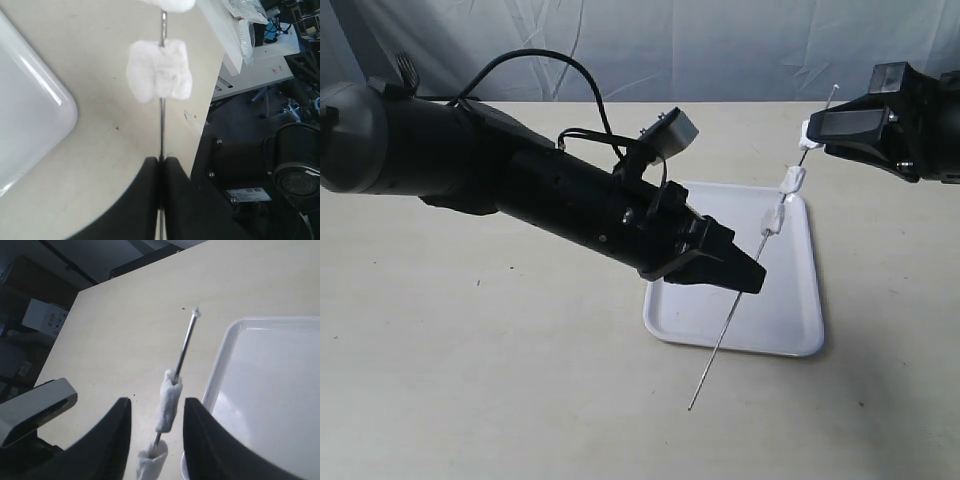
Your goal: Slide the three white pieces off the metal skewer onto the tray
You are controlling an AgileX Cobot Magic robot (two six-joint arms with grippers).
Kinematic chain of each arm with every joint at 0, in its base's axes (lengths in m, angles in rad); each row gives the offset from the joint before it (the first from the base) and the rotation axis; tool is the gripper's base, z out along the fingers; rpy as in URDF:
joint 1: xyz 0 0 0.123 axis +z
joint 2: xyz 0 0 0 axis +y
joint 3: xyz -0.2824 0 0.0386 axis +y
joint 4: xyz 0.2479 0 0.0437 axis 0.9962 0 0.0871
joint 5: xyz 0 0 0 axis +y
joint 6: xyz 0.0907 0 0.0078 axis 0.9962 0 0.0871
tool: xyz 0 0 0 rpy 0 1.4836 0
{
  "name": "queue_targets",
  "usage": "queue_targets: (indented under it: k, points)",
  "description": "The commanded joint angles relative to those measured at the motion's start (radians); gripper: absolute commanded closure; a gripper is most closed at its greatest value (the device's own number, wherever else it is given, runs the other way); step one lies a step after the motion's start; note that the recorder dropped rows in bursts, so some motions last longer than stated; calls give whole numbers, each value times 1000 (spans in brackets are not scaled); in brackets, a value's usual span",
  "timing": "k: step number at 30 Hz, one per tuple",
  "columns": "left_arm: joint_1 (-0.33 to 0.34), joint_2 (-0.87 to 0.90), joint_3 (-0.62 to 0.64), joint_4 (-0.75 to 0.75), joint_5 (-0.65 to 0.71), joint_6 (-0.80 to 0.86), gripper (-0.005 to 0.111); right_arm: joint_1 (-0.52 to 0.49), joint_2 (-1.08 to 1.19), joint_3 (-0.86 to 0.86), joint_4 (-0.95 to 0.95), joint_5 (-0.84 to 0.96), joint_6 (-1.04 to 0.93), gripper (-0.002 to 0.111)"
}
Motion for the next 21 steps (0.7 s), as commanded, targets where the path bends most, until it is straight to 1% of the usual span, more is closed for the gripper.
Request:
queue_targets:
  k: [1,6,8,21]
  points:
    - [1,-3,4,-10,22,3,107,3,0,-3,8,-12,-9,77]
    - [1,-3,4,-15,20,3,107,3,0,-3,8,-17,-9,98]
    - [1,-3,4,-15,18,3,107,3,0,-3,8,-19,-9,101]
    - [-1,-3,4,2,34,1,107,3,0,-3,33,-51,-9,101]
